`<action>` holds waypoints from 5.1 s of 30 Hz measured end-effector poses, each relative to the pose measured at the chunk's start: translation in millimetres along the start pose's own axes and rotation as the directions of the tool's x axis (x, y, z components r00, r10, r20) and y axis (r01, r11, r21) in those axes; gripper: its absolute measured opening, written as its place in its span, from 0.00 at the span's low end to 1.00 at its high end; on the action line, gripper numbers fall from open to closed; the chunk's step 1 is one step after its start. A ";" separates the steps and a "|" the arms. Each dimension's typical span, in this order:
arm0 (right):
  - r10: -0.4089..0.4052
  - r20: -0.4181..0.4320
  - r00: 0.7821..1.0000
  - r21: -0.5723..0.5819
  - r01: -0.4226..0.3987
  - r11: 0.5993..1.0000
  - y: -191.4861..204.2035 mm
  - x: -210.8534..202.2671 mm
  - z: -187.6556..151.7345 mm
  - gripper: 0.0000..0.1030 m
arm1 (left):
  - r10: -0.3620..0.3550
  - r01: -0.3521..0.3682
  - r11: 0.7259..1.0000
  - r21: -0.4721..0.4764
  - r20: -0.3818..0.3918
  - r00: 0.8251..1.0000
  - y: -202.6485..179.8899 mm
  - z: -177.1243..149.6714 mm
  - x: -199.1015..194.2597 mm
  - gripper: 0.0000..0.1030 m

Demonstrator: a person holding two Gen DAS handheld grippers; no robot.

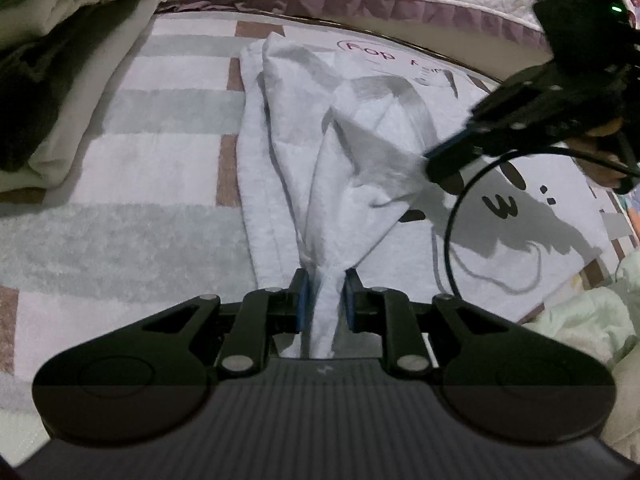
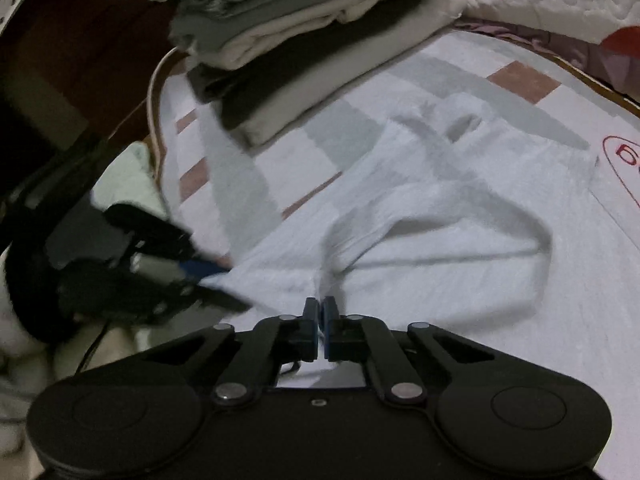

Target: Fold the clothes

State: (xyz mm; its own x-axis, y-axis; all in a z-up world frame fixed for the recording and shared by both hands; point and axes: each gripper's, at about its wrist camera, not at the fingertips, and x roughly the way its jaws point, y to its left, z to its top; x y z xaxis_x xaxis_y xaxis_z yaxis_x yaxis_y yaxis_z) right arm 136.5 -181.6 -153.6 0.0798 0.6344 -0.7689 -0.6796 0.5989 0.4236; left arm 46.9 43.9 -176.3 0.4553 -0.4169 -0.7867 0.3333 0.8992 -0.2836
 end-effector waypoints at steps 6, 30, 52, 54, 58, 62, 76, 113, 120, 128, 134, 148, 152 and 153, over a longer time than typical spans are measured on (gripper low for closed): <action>-0.033 -0.029 0.999 0.017 0.033 0.999 9.1 -14.0 -25.1 0.04 | -0.002 0.002 1.000 -0.012 -0.010 1.000 4.0 1.0 -0.2 0.18; -0.021 0.031 0.999 0.083 0.018 0.996 7.3 -9.1 -28.3 0.06 | 0.012 -0.012 1.000 0.014 0.046 0.999 0.0 1.1 -6.8 0.32; -0.078 0.122 0.989 0.317 0.036 0.948 -20.9 -21.6 -85.0 0.44 | 0.103 -0.103 0.992 0.073 0.006 0.995 -7.3 -2.4 -5.1 0.39; -0.120 0.189 0.975 0.395 0.036 0.918 -36.9 -36.7 -85.7 0.46 | 0.111 -0.111 0.993 0.039 -0.005 0.994 -3.5 -3.0 -4.7 0.40; -0.231 0.282 0.931 0.533 0.049 0.845 -73.0 -64.5 -97.1 0.49 | 0.116 -0.116 0.993 -0.030 0.003 0.993 8.0 -1.0 -8.4 0.43; -0.285 0.322 0.903 0.529 0.078 0.845 -74.8 -83.1 -109.9 0.60 | 0.095 -0.095 0.995 0.001 -0.006 0.995 4.5 1.1 -10.8 0.42; -0.335 -0.055 0.940 -0.148 0.325 0.934 1.1 -83.0 -95.4 0.78 | 0.107 -0.108 0.994 0.010 0.072 0.992 -2.5 6.9 -29.3 0.42; -0.504 0.205 0.839 0.402 0.397 0.825 -56.3 -72.8 -62.4 0.04 | 0.134 -0.131 0.991 -0.029 0.173 0.976 -20.1 26.8 -3.1 0.40; -0.423 0.260 0.868 0.195 0.382 0.903 -39.1 -30.2 -35.3 0.41 | 0.140 -0.144 0.989 0.011 0.169 0.976 -2.4 79.6 26.1 0.42; -0.468 0.284 0.837 0.168 0.437 0.884 -48.5 -10.1 -38.3 0.42 | 0.102 -0.111 0.992 0.061 0.139 0.985 0.2 123.4 84.7 0.29; -0.379 0.445 0.812 0.283 0.274 0.919 -62.2 -34.7 -41.6 0.01 | 0.128 -0.139 0.990 0.036 0.214 0.968 15.8 122.8 82.1 0.03; -0.222 0.469 0.855 0.350 0.051 0.935 -61.6 -36.3 -39.9 0.11 | 0.164 -0.140 0.985 -0.105 0.280 0.946 47.2 97.0 78.3 0.20; -0.086 0.384 0.919 0.330 -0.050 0.943 -46.0 -12.2 -42.5 0.31 | 0.181 -0.171 0.983 -0.060 0.306 0.935 35.0 91.5 63.8 0.20; -0.082 0.359 0.930 0.334 -0.046 0.942 -43.4 -4.5 -43.6 0.36 | 0.175 -0.163 0.985 -0.064 0.323 0.930 31.1 88.4 58.8 0.20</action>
State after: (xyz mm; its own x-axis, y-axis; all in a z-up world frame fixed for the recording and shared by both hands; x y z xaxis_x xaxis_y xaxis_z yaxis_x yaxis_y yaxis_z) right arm 133.8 -231.7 -189.5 0.3912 0.7163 -0.5778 -0.4003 0.6978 0.5940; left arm 157.0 35.6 -183.0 0.7487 -0.2735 -0.6039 0.2009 0.9617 -0.1864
